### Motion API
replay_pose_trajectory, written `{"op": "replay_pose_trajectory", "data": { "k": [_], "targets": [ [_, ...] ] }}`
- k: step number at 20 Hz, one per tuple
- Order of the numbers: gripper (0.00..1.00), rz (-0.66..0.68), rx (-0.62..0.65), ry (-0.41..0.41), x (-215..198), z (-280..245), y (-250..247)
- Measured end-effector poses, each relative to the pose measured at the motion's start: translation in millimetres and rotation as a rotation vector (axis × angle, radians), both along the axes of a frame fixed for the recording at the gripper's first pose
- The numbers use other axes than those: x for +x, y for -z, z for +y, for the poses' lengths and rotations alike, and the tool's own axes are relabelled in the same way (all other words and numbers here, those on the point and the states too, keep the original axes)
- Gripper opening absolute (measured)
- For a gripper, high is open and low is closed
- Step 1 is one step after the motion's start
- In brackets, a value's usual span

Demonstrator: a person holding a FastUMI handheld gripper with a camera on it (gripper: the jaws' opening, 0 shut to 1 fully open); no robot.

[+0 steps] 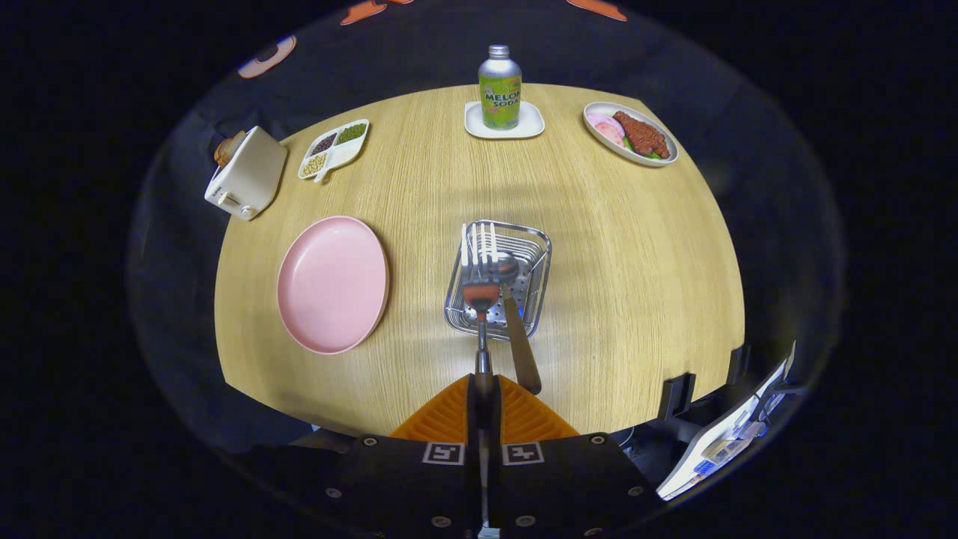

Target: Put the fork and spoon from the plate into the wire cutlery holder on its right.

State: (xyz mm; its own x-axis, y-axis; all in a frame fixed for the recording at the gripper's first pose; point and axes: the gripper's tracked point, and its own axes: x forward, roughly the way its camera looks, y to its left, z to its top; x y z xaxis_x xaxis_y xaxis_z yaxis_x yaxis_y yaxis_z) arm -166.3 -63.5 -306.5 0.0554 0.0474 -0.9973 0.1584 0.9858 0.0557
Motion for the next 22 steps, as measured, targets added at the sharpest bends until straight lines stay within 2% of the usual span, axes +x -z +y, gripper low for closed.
{"op": "replay_pose_trajectory", "data": {
  "k": [9,14,17,22],
  "targets": [
    [0.04,0.161,0.057,-0.065,-1.5,-3.5,9.8],
    [0.05,0.226,0.094,-0.016,3.7,-2.9,12.9],
    [0.06,0.208,0.080,-0.018,13.3,-4.8,13.0],
    [0.09,0.176,0.082,0.053,28.6,-9.4,13.0]
  ]
}}
